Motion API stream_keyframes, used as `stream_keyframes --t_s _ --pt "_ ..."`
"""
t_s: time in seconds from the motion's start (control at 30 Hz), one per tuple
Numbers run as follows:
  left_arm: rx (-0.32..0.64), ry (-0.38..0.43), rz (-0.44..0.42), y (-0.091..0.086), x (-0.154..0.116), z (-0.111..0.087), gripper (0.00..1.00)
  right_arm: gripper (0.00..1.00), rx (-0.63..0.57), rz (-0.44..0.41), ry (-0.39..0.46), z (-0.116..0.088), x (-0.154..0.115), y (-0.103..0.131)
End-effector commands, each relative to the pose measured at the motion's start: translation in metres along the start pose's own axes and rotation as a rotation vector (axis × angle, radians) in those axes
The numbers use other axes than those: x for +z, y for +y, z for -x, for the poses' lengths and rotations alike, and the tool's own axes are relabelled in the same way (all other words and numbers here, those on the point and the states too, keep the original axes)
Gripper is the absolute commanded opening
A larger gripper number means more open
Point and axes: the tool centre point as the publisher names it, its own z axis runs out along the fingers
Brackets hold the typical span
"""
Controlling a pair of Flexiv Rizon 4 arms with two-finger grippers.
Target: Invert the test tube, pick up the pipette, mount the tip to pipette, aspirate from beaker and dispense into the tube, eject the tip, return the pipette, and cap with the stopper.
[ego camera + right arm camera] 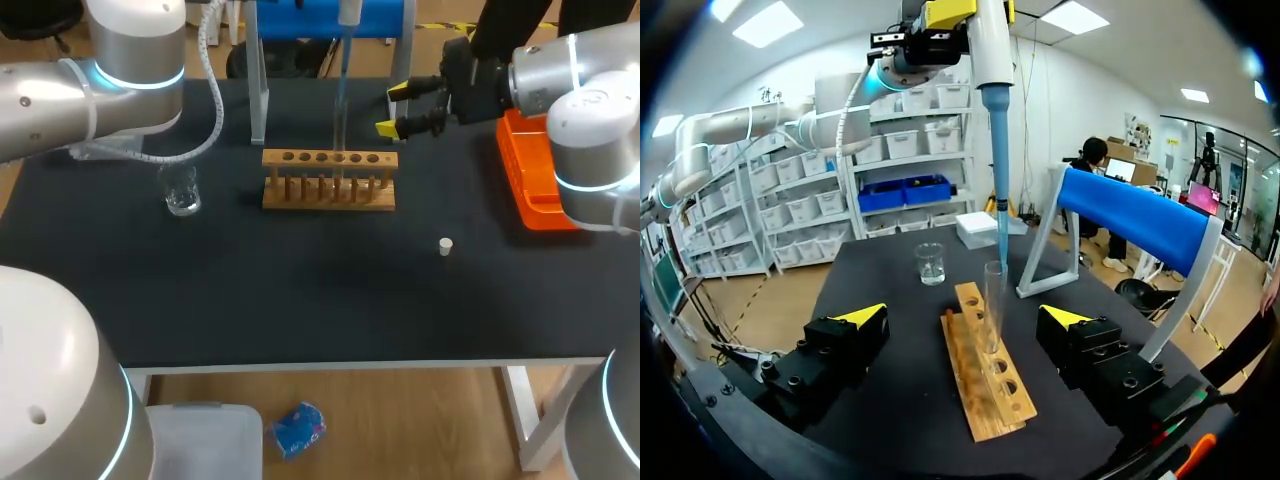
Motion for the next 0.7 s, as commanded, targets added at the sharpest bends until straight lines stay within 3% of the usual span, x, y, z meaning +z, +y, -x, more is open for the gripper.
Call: stream_keyframes --t_s 0.03,0.7 --pt "0.000 0.006 0.013 -0.006 -0.001 0.000 0.00 1.00 -0.001 0.000 0.000 0.000 0.000 -0.001" --pt "0.035 -0.012 0.023 -0.031 -0.011 -0.007 0.00 1.00 -0.001 0.000 0.000 0.000 0.000 -0.001"
